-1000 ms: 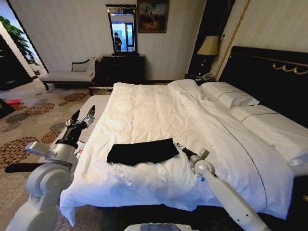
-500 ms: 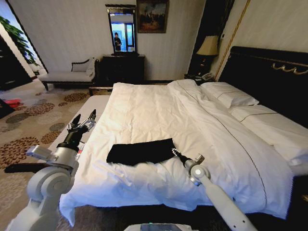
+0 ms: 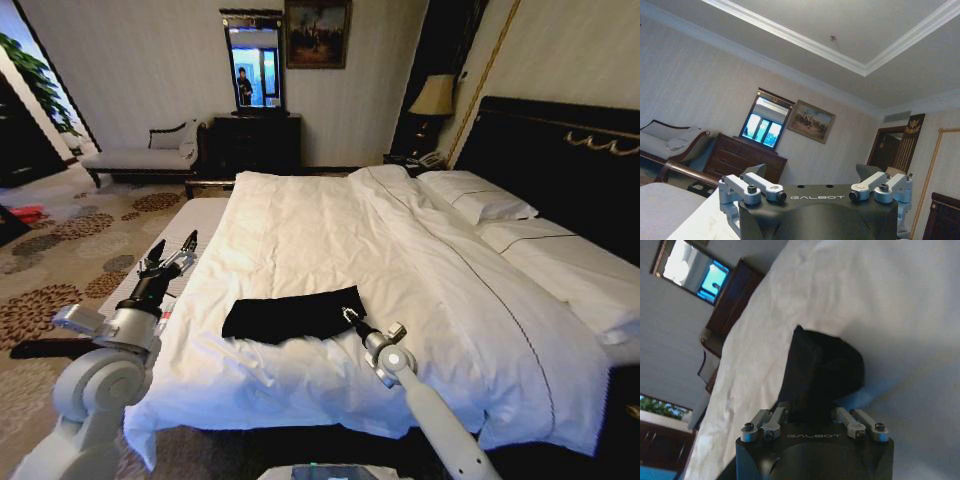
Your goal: Fold the clothes on the bed.
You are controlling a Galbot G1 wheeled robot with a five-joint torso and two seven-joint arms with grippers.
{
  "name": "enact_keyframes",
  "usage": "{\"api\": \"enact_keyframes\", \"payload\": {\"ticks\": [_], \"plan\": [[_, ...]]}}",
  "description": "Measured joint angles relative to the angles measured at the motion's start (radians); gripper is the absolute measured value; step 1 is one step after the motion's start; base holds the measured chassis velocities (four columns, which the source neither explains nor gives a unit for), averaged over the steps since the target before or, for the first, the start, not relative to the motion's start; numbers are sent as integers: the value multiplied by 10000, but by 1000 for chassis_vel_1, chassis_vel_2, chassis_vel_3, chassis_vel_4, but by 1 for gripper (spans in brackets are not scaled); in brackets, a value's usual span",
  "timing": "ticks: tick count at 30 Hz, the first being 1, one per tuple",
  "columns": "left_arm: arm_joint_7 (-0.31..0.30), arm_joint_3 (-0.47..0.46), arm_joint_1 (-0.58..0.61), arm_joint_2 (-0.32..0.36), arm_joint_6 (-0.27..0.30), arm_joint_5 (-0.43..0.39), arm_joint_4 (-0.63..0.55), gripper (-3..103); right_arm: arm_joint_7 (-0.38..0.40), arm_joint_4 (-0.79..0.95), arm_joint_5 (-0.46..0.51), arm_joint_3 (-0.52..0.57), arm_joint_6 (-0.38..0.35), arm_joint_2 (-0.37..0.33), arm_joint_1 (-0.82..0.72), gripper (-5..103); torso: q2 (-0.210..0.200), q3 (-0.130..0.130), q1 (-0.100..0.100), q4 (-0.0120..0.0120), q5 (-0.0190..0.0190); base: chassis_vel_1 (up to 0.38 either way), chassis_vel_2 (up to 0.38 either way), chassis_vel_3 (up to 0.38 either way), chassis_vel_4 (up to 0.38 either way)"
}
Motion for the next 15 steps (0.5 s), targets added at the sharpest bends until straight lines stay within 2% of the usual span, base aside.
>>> {"api": "enact_keyframes", "payload": {"ticks": [1,2,4,5,7,15], "plan": [[0,12,-9,-7,-1,2,10,100,-24,10,-6,45,68,10,-5,28,0,0,0,-1,0,0,0,0,0],[0,24,-23,-13,-2,5,22,100,-44,24,-22,80,122,27,-21,28,0,0,0,0,0,0,0,0,0],[0,39,-54,-21,-5,11,44,100,-77,51,-94,137,212,88,-82,18,1,0,-1,0,0,0,0,0,0],[0,39,-54,-21,-5,11,44,100,-77,51,-94,137,212,88,-82,18,1,0,-1,0,0,0,0,0,0],[0,51,-70,-21,-6,16,74,100,-97,109,-201,206,315,187,-188,7,0,0,0,0,1,0,0,0,0],[16,93,-136,-59,-28,39,156,100,-162,1162,-253,1113,650,275,-929,3,1,-1,0,0,1,0,0,0,0]]}}
